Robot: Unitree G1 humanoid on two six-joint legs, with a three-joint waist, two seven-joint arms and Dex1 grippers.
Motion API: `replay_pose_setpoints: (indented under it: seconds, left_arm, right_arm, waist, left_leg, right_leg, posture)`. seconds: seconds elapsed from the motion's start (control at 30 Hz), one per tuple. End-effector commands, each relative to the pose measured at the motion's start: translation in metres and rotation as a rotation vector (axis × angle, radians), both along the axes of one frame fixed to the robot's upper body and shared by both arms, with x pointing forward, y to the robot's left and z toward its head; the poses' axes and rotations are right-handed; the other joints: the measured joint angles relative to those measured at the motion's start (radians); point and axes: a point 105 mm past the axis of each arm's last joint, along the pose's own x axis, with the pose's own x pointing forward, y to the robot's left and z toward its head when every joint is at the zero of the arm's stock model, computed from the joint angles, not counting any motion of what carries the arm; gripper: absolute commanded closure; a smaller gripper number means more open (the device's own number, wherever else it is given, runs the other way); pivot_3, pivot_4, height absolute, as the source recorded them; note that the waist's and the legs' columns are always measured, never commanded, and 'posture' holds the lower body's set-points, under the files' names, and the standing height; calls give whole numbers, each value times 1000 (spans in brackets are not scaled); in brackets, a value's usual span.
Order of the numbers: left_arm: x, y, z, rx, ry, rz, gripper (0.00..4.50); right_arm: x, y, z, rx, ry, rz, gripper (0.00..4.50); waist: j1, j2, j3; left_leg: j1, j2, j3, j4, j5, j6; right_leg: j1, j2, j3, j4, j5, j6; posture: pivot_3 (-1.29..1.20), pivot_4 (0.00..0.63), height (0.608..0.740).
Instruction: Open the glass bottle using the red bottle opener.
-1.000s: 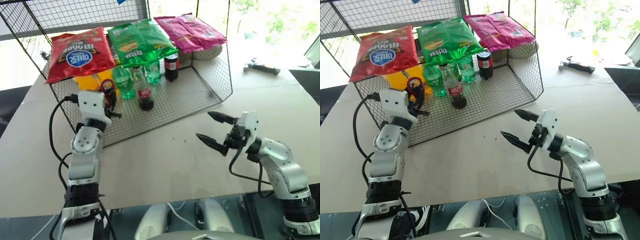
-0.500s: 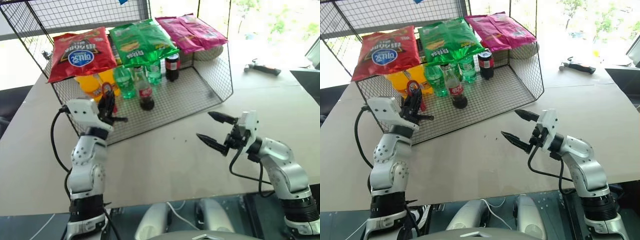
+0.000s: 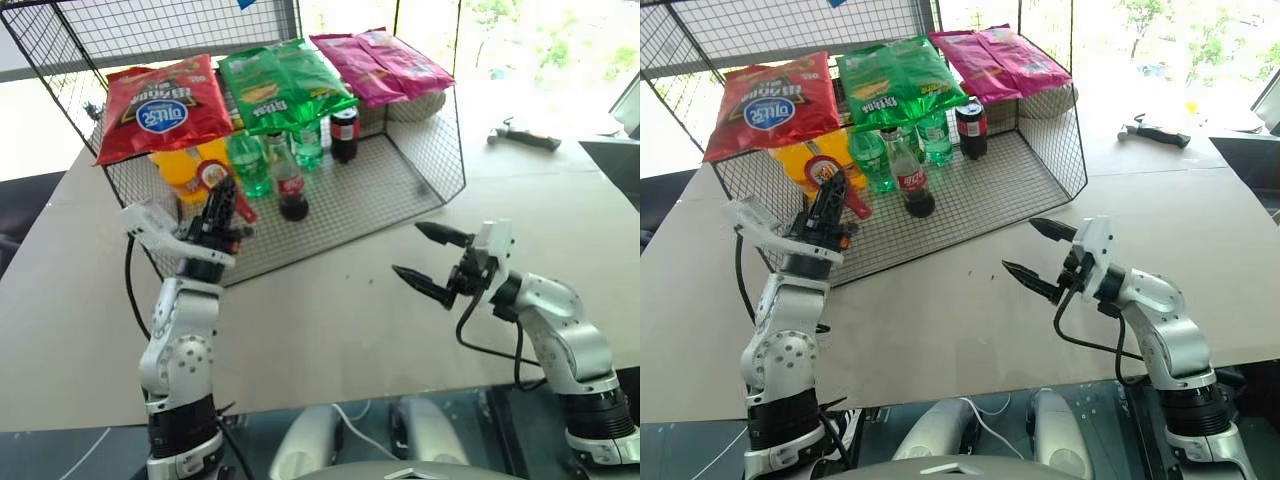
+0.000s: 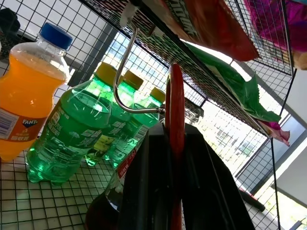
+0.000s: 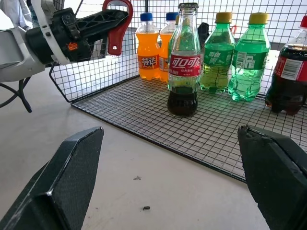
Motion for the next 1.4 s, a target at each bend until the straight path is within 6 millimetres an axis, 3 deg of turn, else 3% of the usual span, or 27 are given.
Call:
replay_pose_setpoints:
  seconds: [0.03,0.3,0.4,0.6,0.77,1.07,1.17,1.4]
  left_arm:
    - [-6,-12,15,-47,-54,-106,4341]
    - [-11,-52,14,-155,-31,-414,4341]
    - [-10,-85,11,-217,7,-627,4341]
    - [-17,-123,7,-232,42,-890,4341]
    - [-25,-135,4,-202,46,-1012,4341]
    - [-26,-139,4,-177,43,-1066,4341]
    - [-25,-140,2,-166,42,-1068,4500]
    - [-27,-142,0,-172,33,-1076,4500]
  right_arm:
    - [-2,3,13,16,-55,-4,0]
    - [3,16,6,-9,56,-70,0]
    - [-6,34,3,-1,181,22,0]
    - [-26,53,10,23,401,252,0]
    - [-28,55,26,118,518,330,0]
    - [-23,52,47,196,561,354,0]
    - [-23,51,47,182,572,354,967]
    - [-27,53,43,125,595,364,4261]
  waist:
    - [0,0,0]
    - [0,0,0]
    - [1,0,0]
    - [-4,-1,0]
    - [-3,0,0]
    - [-2,0,0]
    - [-2,0,0]
    - [-2,0,0]
  left_leg:
    - [0,0,0,0,0,0]
    - [0,0,0,0,0,0]
    - [0,0,0,1,1,-1]
    - [0,0,1,2,1,-1]
    - [0,0,0,2,1,-1]
    - [-1,0,0,2,1,-1]
    - [0,0,0,2,1,-1]
    - [-1,0,0,2,1,0]
  right_leg:
    - [0,0,0,0,0,0]
    - [0,0,0,1,0,0]
    - [0,0,0,1,0,0]
    - [0,2,0,1,0,0]
    - [0,2,0,1,0,0]
    - [0,1,1,1,0,0]
    - [0,1,1,1,0,0]
    - [0,1,1,1,0,0]
  posture:
    - [0,150,735]
    - [0,150,735]
    - [0,150,735]
    - [0,150,735]
    - [0,150,735]
    - [0,150,735]
    - [0,150,735]
    - [0,150,735]
